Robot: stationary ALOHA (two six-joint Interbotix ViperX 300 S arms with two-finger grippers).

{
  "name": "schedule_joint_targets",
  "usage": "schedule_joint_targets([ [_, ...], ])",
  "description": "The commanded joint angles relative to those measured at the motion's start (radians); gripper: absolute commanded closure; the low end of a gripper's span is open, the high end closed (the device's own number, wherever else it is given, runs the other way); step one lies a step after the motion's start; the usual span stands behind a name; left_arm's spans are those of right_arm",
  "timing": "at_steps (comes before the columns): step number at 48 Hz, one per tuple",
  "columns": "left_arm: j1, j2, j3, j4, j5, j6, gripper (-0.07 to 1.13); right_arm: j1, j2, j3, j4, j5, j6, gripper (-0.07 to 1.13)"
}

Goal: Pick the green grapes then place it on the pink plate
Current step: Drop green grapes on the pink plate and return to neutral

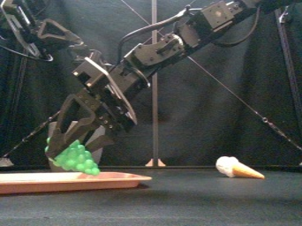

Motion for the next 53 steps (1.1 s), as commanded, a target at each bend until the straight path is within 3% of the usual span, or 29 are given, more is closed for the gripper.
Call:
schedule_joint_targets([
  [1, 0.005, -0.003, -0.011, 0.003, -0.021, 0.002, 0.95, 0.0, -0.02, -0.044, -0.002, 0.011, 0.0, 0.22],
  [8, 0.008, -0.005, -0.002, 0.003, -0.023, 0.002, 0.95, 0.009, -0.035, -0.052, 0.0, 0.032, 0.006, 0.06],
  [24, 0.009, -0.006, 0.002, 0.003, -0.023, 0.0, 0.95, 0.02, -0.291, 0.101, -0.017, 0.015, 0.006, 0.06],
  [41, 0.005, -0.009, 0.005, 0.023, -0.057, 0.002, 0.95, -0.017, -0.609, 0.531, -0.167, -0.483, -0.006, 0.06],
  [53, 0.003, -0.009, 0.02, 0.074, -0.092, 0.002, 0.95, -0.101, -0.762, 0.698, -0.279, -0.549, -0.021, 0.06],
])
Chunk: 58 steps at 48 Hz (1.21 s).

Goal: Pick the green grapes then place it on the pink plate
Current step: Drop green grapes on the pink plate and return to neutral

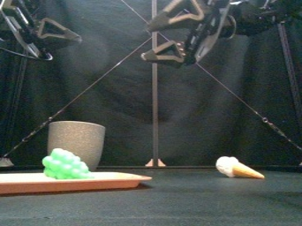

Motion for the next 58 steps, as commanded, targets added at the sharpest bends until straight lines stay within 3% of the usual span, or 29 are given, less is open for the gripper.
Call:
schedule_joint_targets([
  [1, -0.003, 0.002, -0.008, 0.023, -0.021, 0.002, 0.95, -0.046, -0.103, 0.046, -0.058, -0.028, -0.002, 0.06],
  [9, -0.003, 0.002, -0.002, 0.032, -0.023, 0.0, 0.95, -0.086, -0.206, 0.11, -0.11, -0.064, 0.002, 0.06],
  [29, 0.006, 0.002, -0.002, 0.034, -0.034, 0.002, 0.95, -0.132, -0.391, 0.272, -0.109, -0.158, 0.003, 0.06],
  [58, 0.023, 0.002, 0.003, 0.034, -0.034, 0.002, 0.95, -0.153, -0.403, 0.307, -0.097, -0.186, 0.006, 0.06],
])
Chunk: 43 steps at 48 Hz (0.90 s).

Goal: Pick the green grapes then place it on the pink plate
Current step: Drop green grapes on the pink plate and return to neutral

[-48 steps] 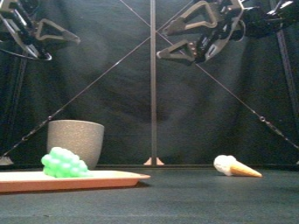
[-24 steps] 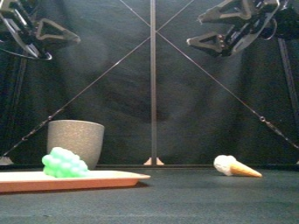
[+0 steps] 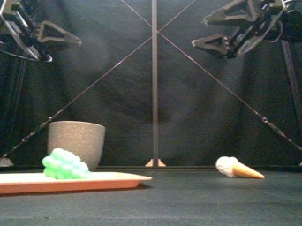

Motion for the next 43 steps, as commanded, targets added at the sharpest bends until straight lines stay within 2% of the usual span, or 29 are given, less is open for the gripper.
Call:
schedule_joint_targets([
  [1, 0.003, 0.002, -0.015, 0.002, -0.011, 0.002, 0.95, -0.003, -0.009, -0.005, 0.012, -0.008, 0.002, 0.06],
  [13, 0.003, 0.002, -0.012, 0.002, -0.011, 0.002, 0.95, -0.003, -0.009, 0.012, 0.052, -0.008, 0.002, 0.06],
  [43, 0.003, 0.002, -0.012, 0.003, -0.011, 0.002, 0.95, 0.002, -0.002, 0.015, 0.052, -0.008, 0.0, 0.06],
])
